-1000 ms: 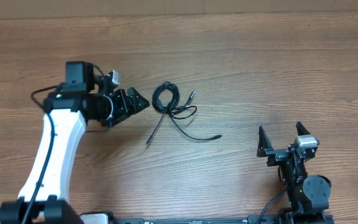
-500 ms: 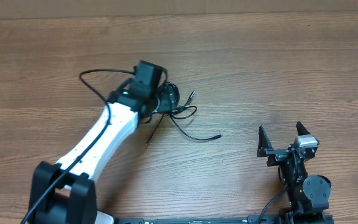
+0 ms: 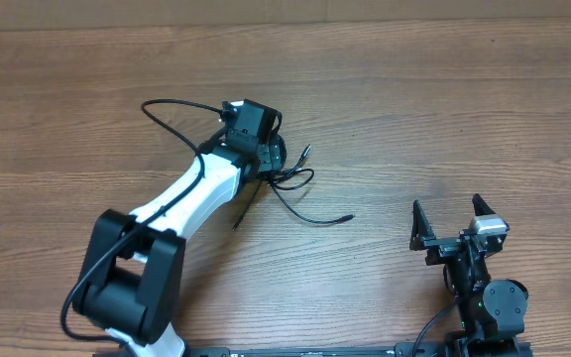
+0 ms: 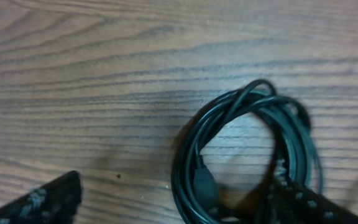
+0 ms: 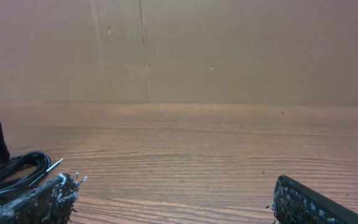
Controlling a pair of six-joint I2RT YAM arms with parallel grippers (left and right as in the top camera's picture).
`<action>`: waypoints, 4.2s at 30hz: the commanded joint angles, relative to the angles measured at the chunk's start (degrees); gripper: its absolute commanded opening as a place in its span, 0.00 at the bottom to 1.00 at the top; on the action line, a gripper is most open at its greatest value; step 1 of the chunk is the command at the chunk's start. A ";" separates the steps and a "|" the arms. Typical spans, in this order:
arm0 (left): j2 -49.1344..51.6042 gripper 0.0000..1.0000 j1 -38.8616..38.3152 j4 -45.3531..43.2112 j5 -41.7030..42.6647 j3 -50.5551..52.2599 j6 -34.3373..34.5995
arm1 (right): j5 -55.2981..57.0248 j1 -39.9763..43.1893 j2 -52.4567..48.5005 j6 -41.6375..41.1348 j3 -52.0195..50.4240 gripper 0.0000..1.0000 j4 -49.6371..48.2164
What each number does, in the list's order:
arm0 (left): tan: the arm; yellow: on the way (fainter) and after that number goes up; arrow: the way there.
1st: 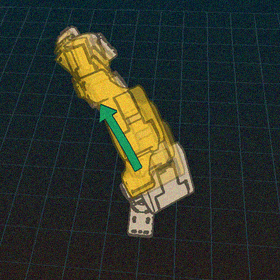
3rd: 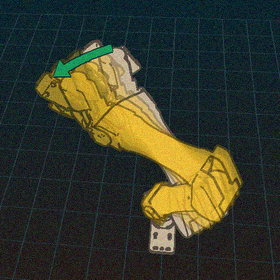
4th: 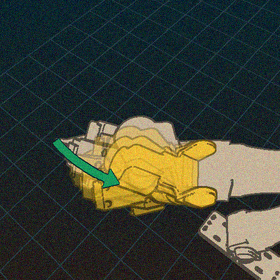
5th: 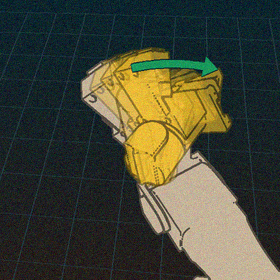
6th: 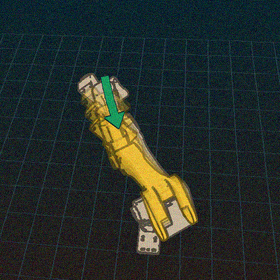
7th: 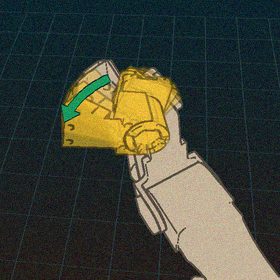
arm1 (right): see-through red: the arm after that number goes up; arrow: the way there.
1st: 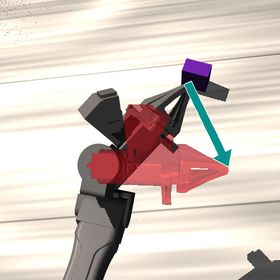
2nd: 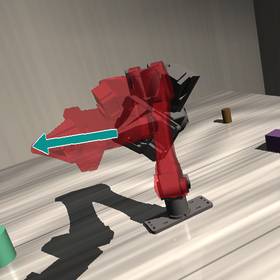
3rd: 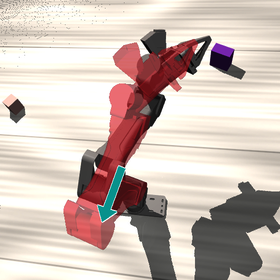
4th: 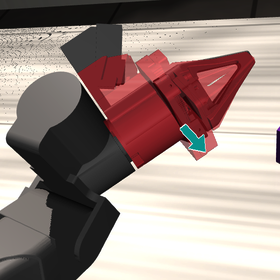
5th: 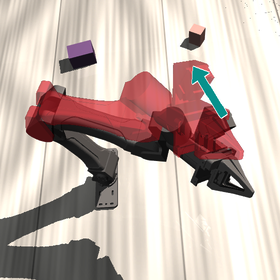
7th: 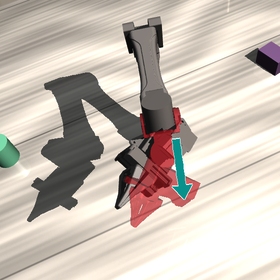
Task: Untangle cables
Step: 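Move the left gripper over the black cable bundle and lower, then grasp the black cable bundle with the left gripper, then lift the cable bundle with the left gripper toward the center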
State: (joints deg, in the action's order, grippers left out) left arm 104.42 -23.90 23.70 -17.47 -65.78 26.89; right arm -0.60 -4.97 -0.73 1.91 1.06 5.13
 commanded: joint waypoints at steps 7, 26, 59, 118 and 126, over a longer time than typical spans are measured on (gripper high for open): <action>5.66 0.77 0.37 -1.75 -2.01 -0.70 -5.73 | 0.52 0.00 0.57 -0.11 -0.61 1.00 -0.39; 6.82 0.04 0.37 7.50 5.29 -0.70 -2.80 | 0.52 0.00 0.57 -0.11 -0.61 1.00 -0.39; 4.02 0.99 0.42 27.80 49.62 -10.38 1.51 | 0.52 0.00 0.57 -0.11 -0.61 1.00 -0.39; -2.95 0.04 1.49 39.12 24.46 -25.03 -9.07 | 0.52 0.00 0.57 -0.11 -0.61 1.00 -0.39; -11.23 0.04 1.49 42.27 17.92 -28.94 -10.62 | 0.52 0.00 0.57 -0.11 -0.61 1.00 -0.39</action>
State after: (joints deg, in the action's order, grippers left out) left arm 99.07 -22.61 65.19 4.38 -92.33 17.74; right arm -0.60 -4.97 -0.73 1.91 1.06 5.13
